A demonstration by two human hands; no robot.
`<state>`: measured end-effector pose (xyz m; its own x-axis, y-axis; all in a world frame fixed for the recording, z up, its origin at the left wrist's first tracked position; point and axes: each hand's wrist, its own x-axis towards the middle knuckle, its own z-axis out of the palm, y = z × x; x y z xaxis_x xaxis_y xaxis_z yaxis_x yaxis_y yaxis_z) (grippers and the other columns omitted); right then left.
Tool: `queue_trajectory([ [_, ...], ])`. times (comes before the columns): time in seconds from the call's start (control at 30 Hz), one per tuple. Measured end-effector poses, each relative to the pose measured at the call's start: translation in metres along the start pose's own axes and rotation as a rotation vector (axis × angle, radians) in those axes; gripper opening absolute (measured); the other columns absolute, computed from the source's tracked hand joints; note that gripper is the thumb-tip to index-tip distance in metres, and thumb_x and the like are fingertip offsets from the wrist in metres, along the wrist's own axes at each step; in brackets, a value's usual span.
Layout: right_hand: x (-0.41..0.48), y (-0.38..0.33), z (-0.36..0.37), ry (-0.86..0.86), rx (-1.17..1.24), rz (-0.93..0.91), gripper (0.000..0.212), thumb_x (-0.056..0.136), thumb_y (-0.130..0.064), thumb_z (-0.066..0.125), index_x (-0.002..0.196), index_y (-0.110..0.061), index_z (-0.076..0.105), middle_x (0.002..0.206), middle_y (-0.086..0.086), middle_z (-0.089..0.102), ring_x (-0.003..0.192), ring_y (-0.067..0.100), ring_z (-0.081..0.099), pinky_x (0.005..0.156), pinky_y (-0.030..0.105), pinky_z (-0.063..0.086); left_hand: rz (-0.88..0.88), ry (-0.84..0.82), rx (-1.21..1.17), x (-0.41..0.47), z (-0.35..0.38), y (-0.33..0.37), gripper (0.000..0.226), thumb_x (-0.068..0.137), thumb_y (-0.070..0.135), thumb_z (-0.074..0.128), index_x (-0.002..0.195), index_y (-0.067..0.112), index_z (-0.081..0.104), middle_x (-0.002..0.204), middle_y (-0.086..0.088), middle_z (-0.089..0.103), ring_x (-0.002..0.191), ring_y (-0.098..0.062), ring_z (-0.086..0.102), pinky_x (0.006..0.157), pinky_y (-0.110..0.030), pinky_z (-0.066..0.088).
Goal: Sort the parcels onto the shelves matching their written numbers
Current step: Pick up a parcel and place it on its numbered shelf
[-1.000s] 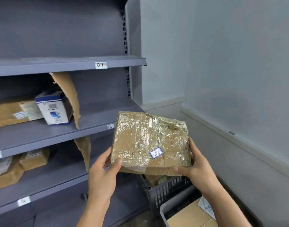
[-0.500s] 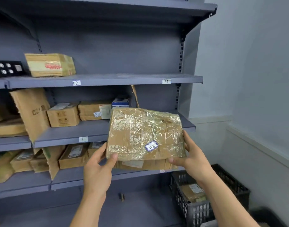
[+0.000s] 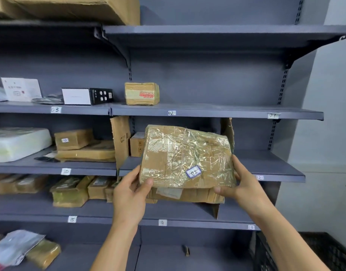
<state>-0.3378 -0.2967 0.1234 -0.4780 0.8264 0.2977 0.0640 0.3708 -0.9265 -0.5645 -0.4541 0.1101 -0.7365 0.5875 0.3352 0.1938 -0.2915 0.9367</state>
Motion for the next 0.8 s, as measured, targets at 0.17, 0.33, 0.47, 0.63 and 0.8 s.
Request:
queue_trajectory([
  [0.17,0.006,-0.032,0.020,0.014,-0.010,-0.072,0.098,0.073,-0.002,0.086,0.138,-0.054,0.034,0.114,-0.030,0.062,0.107,-0.016,0.056,0.080,0.015,0.048,0.063,0.003,0.007,0.021,-0.020,0.019,0.040,0.090,0.007,0.070,0.126,0.026,0.067,0.112,0.016,0.073,0.106,0.000,0.066,0.099,-0.033,0.052],
  [0.33,0.031,-0.067,0.010,-0.009,-0.074,-0.150,0.087,0.074,-0.008,0.087,0.140,-0.044,0.044,0.119,-0.018,0.068,0.109,-0.003,0.064,0.088,0.021,0.054,0.149,-0.020,0.005,0.053,-0.018,0.047,0.045,0.090,0.012,0.072,0.132,0.024,0.063,0.119,0.015,0.070,0.111,-0.001,0.064,0.101,-0.036,0.051],
  [0.47,0.054,-0.100,-0.003,0.005,-0.109,-0.233,0.074,0.075,-0.004,0.085,0.132,-0.040,0.056,0.117,-0.013,0.071,0.110,0.012,0.067,0.091,0.031,0.053,0.238,-0.043,-0.022,0.081,-0.005,0.075,0.042,0.090,0.013,0.072,0.130,0.024,0.065,0.116,0.015,0.071,0.109,-0.001,0.065,0.100,-0.036,0.052],
  [0.63,0.090,-0.134,-0.021,0.034,-0.116,-0.278,0.063,0.076,-0.003,0.082,0.128,-0.032,0.059,0.118,-0.014,0.071,0.110,0.009,0.068,0.097,0.033,0.050,0.317,-0.059,-0.017,0.125,0.021,0.107,0.037,0.090,0.019,0.072,0.127,0.025,0.067,0.116,0.016,0.071,0.112,-0.003,0.064,0.101,-0.038,0.051],
  [0.8,0.137,-0.156,-0.041,0.082,-0.142,-0.356,0.054,0.081,-0.007,0.080,0.126,-0.030,0.062,0.115,-0.015,0.072,0.106,0.005,0.068,0.102,0.034,0.050,0.390,-0.071,-0.026,0.168,0.053,0.133,0.022,0.091,0.020,0.071,0.106,0.036,0.071,0.105,0.018,0.074,0.102,0.002,0.066,0.096,-0.031,0.053],
])
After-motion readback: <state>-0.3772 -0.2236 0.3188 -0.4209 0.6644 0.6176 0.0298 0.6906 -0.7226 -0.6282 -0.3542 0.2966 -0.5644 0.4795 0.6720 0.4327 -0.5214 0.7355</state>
